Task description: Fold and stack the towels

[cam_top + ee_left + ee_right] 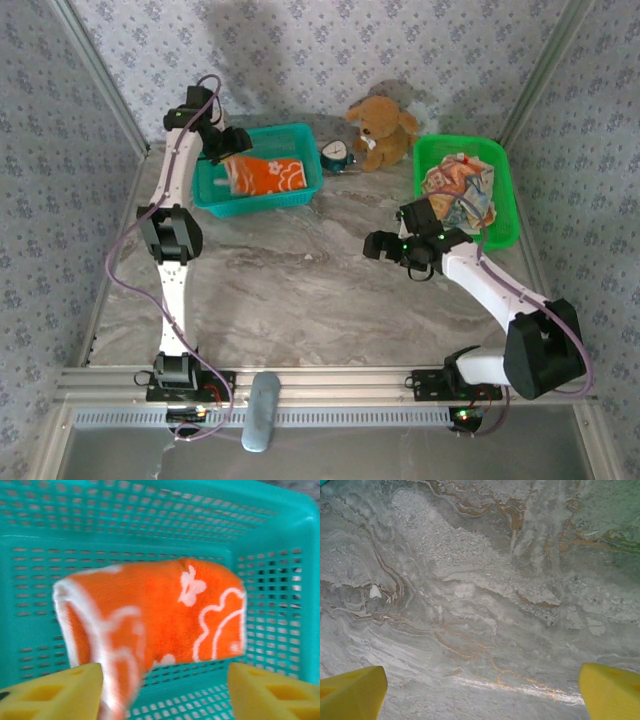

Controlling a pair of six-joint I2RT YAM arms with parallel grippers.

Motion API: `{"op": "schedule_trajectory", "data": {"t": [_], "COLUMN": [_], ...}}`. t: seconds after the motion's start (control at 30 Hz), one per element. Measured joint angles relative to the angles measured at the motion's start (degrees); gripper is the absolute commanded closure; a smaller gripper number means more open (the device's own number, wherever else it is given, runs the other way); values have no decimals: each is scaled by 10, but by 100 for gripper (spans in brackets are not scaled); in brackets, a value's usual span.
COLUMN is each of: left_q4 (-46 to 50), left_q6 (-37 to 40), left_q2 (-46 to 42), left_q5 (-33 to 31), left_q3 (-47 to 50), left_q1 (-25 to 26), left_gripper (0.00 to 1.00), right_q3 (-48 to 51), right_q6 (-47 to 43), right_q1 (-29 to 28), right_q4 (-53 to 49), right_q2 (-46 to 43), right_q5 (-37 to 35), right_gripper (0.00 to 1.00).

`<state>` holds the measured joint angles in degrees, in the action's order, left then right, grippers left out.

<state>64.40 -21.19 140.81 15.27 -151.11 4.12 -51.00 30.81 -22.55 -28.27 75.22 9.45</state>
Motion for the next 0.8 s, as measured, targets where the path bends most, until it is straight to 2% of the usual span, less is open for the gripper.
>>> {"op": "schedule_trajectory", "data": {"t": [0.17, 0.5, 0.67, 0.7, 0.77, 0.8], "left_q4": [19, 18, -12, -21, -42, -54], "left_q6": [19, 11, -6, -11, -21, -26], "left_q2": [0, -4, -51, -66, -100, -122], "left_q5": [-58, -68, -61, -59, -55, -54], "left_q3": [0, 16, 126, 154, 209, 240], "left_q1": [-5, 14, 50, 57, 72, 79], "left_gripper": [26, 22, 19, 13, 12, 6], "right_q3": [-7, -9, -21, -26, -34, -38], "right_q6": [0, 0, -2, -3, -7, -9], "right_q1": [-8, -9, -5, -2, 7, 14], "right_q4": [3, 1, -2, -3, -3, -3], "right_q2": [9, 9, 9, 9, 9, 9], "right_q5": [0, 0, 3, 4, 4, 3], "right_gripper": [0, 0, 0, 0, 0, 0]}}
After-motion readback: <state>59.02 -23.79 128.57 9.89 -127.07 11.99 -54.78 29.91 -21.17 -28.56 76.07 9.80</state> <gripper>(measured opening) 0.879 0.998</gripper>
